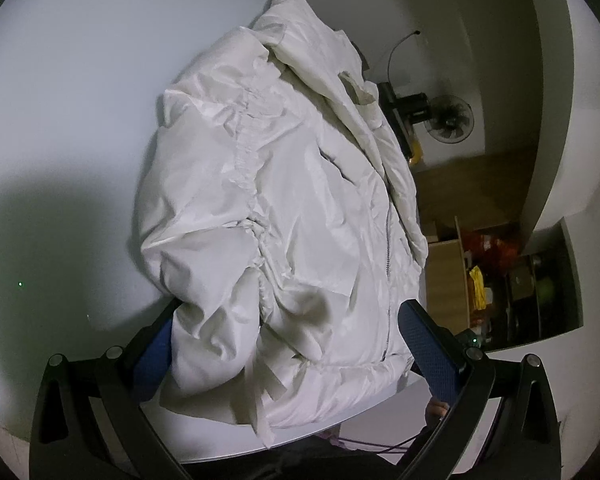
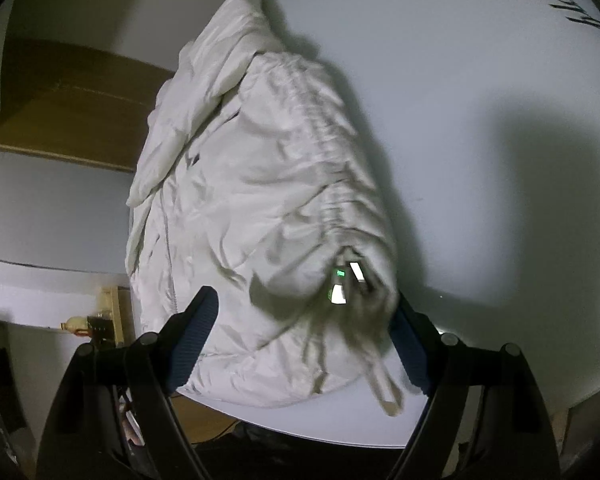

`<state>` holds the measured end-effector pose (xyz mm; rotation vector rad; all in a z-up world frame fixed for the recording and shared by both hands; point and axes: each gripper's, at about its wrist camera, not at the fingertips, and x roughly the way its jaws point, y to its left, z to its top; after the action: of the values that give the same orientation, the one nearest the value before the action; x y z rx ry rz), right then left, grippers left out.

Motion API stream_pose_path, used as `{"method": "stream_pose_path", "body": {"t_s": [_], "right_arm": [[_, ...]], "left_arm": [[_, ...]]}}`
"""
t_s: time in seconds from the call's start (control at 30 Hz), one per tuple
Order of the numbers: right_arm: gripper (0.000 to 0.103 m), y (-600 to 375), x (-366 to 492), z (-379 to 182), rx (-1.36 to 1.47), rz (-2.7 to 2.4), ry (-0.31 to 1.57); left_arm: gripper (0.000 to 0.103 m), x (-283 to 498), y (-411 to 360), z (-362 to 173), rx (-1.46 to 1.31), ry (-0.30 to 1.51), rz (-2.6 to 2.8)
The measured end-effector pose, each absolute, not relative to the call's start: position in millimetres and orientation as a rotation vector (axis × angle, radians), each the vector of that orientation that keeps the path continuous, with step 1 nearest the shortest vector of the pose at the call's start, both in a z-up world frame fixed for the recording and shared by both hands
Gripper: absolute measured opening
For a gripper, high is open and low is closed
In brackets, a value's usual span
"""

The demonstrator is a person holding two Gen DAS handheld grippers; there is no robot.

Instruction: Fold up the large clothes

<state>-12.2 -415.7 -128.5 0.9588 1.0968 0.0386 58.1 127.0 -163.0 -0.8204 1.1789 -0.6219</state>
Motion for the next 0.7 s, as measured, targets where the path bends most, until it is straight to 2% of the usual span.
{"method": "stream_pose_path", "body": {"t_s": [0.47,0.53,0.57,0.6,0.7], "right_arm": [[0.084,-395,6,-120,0.850,-0.051,1.088],[0.081,-393,9,-119,0.831,-0.069,1.098],[0.066,-391,11,-119,0.810,-0.079,1.105],[0.039,-391,12,-119,0.789,-0.102,1.112],[0.018,-392,15,-129,0.815,-0.091,1.121]], "left_arm": [[0.103,65,119,-165,-0.849,1.231,-0.613],[0.103,67,118,-165,-0.852,1.240,-0.613],[0.102,68,117,-165,-0.854,1.242,-0.611],[0.101,69,116,-165,-0.855,1.245,-0.609],[0.101,70,112,-162,-0.816,1.250,-0.607]]}}
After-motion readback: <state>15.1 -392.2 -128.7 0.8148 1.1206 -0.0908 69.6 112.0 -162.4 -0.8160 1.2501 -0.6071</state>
